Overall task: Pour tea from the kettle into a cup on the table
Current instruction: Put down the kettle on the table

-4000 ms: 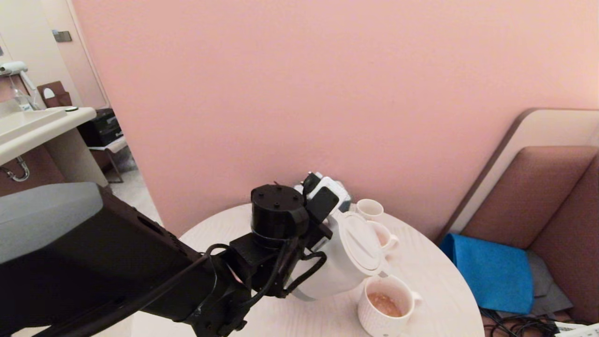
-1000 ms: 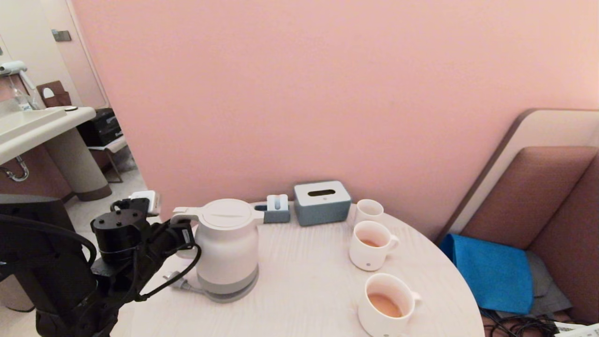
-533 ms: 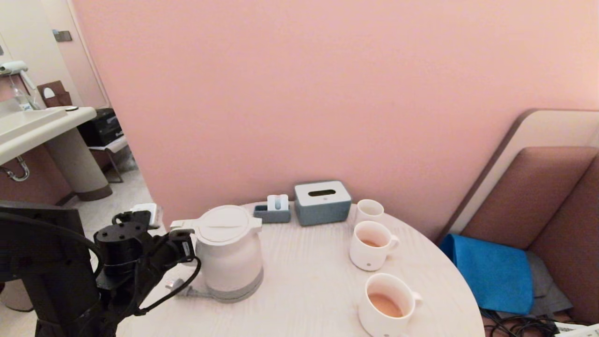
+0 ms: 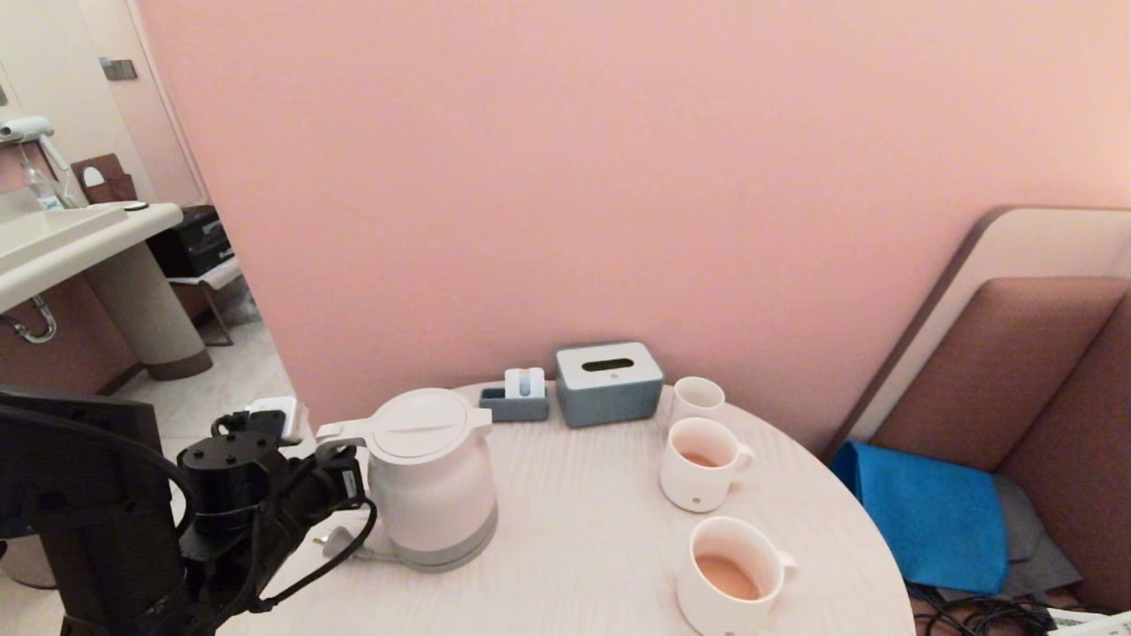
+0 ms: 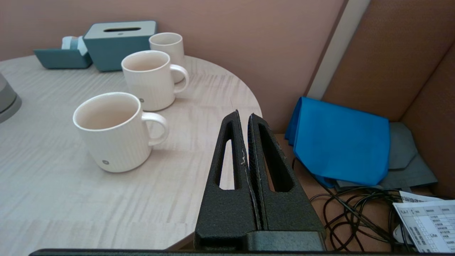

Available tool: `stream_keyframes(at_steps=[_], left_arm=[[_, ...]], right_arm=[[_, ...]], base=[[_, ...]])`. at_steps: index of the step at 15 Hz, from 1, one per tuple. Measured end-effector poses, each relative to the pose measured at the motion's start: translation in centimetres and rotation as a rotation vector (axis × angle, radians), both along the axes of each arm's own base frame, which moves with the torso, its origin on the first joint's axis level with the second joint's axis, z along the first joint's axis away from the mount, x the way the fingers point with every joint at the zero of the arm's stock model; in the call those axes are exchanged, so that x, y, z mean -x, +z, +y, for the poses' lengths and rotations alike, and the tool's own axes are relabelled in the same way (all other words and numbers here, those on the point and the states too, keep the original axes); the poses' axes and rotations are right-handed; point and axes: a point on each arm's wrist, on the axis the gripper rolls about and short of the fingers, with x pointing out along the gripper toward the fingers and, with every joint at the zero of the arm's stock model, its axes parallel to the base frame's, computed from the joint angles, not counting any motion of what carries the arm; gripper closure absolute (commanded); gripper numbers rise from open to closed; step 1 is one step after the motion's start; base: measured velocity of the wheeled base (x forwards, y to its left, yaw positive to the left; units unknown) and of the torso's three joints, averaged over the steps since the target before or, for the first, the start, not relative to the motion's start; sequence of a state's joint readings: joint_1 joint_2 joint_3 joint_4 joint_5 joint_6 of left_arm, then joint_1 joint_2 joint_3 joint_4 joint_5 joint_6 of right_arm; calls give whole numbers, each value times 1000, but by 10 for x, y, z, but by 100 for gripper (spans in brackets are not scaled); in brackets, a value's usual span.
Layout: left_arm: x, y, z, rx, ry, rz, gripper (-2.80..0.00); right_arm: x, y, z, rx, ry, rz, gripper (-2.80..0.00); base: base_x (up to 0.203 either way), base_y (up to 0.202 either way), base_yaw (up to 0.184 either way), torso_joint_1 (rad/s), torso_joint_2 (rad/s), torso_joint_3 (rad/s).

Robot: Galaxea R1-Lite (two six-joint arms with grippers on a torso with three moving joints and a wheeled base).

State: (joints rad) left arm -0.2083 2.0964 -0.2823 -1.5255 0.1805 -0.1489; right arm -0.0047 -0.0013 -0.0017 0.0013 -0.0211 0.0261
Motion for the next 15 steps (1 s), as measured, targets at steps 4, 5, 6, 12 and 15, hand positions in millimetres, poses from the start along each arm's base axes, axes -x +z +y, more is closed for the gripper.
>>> stream_keyframes(at_steps=[4, 5, 6, 12, 15], left_arm=[[1, 4, 0, -2, -3, -9, 0], [2, 6, 0, -2, -3, -13, 0], [2, 8, 0, 0, -5, -19, 0], [2, 10, 0, -4, -4, -30, 0], [2, 11, 0, -8, 0, -39, -280]], right_arm=[[0, 0, 0, 0, 0, 0, 0], [0, 0, 0, 0, 0, 0, 0], [0, 0, 0, 0, 0, 0, 0], [0, 0, 0, 0, 0, 0, 0], [0, 0, 0, 0, 0, 0, 0]], base=[[0, 0, 0, 0, 0, 0], [0, 0, 0, 0, 0, 0], [0, 0, 0, 0, 0, 0], [0, 0, 0, 0, 0, 0], [0, 0, 0, 0, 0, 0]])
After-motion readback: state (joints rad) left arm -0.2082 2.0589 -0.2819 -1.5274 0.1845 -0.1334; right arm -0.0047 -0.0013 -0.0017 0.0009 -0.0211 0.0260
